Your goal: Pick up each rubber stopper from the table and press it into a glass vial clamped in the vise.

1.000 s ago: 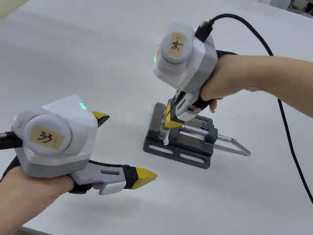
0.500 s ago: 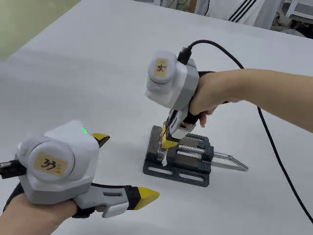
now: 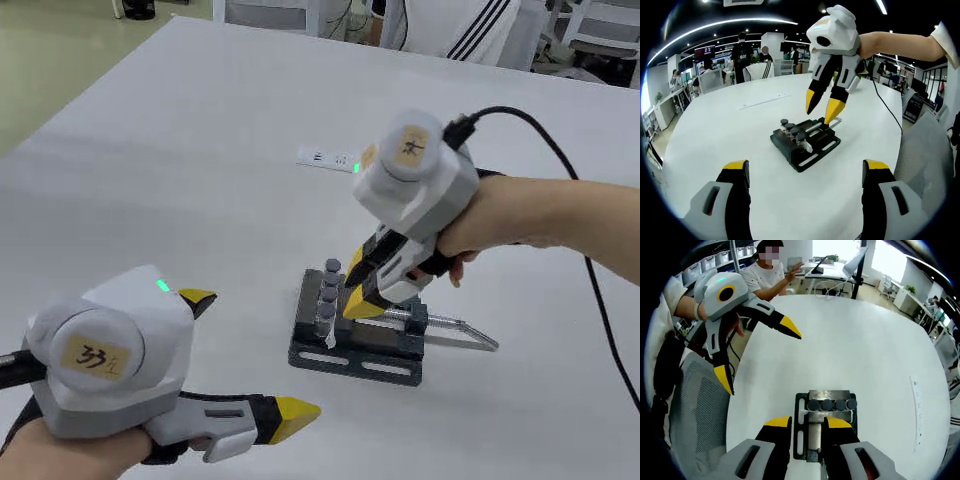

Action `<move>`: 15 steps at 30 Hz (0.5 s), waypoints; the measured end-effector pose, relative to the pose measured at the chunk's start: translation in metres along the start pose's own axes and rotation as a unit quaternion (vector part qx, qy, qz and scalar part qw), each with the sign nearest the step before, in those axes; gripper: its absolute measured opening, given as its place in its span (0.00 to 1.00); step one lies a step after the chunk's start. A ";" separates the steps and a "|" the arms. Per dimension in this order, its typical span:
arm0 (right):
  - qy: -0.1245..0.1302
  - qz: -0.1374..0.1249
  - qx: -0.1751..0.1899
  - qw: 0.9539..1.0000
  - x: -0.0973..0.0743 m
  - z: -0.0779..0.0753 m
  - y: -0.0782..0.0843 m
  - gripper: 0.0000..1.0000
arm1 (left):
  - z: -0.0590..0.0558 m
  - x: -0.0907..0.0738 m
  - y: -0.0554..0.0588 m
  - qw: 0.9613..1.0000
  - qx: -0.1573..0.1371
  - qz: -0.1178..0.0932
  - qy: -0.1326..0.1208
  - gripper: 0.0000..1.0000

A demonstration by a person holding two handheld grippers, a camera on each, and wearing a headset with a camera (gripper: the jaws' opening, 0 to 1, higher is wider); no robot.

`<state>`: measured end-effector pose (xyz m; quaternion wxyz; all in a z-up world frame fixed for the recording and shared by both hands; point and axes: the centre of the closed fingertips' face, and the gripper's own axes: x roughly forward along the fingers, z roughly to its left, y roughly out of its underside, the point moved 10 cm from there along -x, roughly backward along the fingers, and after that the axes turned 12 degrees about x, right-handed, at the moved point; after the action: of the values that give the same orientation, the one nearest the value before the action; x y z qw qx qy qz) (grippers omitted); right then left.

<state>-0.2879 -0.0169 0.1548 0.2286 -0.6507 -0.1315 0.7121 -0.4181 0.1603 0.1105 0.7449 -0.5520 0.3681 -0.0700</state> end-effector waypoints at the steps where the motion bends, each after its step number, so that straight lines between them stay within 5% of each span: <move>1: 0.006 -0.011 0.014 1.000 -0.007 0.002 0.010 0.23 | 0.000 0.000 -0.001 1.000 0.001 0.000 -0.001 0.92; 7: 0.039 -0.090 0.089 0.991 -0.038 0.020 0.060 0.32 | 0.002 -0.001 0.000 1.000 -0.001 0.000 -0.001 0.94; 11: 0.069 -0.162 0.151 0.973 -0.050 0.034 0.092 0.40 | 0.002 -0.003 -0.002 1.000 0.005 0.005 0.003 0.97; 15: 0.086 -0.167 0.172 0.967 -0.046 0.051 0.113 0.53 | 0.005 -0.005 -0.001 1.000 -0.004 -0.001 0.000 0.99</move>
<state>-0.3537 -0.1311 0.1464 0.4630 -0.6293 -0.0933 0.6172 -0.4181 0.1661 0.1142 0.7425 -0.5553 0.3682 -0.0689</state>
